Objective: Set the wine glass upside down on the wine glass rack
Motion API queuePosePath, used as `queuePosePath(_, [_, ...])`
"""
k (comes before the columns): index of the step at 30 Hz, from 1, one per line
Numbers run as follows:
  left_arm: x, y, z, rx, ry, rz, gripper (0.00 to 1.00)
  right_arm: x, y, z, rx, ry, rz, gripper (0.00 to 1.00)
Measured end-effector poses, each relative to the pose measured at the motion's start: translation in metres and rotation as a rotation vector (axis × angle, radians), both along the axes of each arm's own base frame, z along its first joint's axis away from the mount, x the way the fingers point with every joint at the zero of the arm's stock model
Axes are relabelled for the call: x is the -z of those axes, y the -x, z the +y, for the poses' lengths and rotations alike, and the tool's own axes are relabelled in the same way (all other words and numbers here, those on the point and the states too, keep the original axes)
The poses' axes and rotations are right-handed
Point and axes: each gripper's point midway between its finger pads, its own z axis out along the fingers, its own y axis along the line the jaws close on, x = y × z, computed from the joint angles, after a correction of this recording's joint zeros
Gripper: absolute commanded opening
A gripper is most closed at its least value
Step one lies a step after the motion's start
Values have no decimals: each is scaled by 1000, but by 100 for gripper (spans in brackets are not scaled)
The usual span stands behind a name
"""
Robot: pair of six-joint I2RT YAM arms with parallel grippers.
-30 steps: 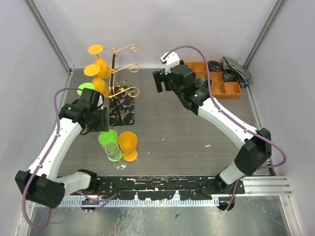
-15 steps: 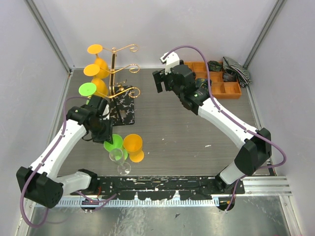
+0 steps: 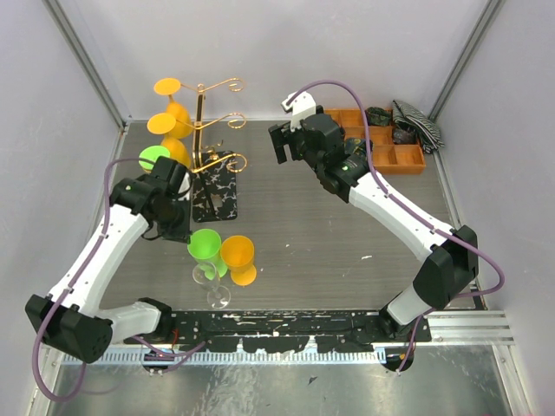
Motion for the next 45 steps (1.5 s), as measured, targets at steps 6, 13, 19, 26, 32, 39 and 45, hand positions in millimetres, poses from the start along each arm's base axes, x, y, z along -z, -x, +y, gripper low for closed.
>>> queuePosePath(6, [-27, -12, 4, 4, -17, -79, 6, 0, 0, 0, -1, 5, -2, 90])
queuePosePath(13, [-33, -14, 5, 16, -29, -86, 22, 1, 0, 0, -2, 9, -2, 91])
queuePosePath(19, [-21, -9, 6, 28, -37, -48, 44, 1, 0, 0, -2, 9, -2, 91])
queuePosePath(26, [-9, -6, 1, 36, -13, -24, 44, 1, 0, -1, -2, 10, -1, 91])
queuePosePath(32, [3, -5, -3, 35, 3, -4, 41, 2, 0, -1, -2, 11, -1, 91])
queuePosePath(39, [9, -10, -9, 28, 26, -3, 26, 3, 0, -1, -2, 12, 1, 91])
queuePosePath(45, [9, -11, -10, 27, 28, -7, 8, 3, 0, -1, -2, 12, 1, 91])
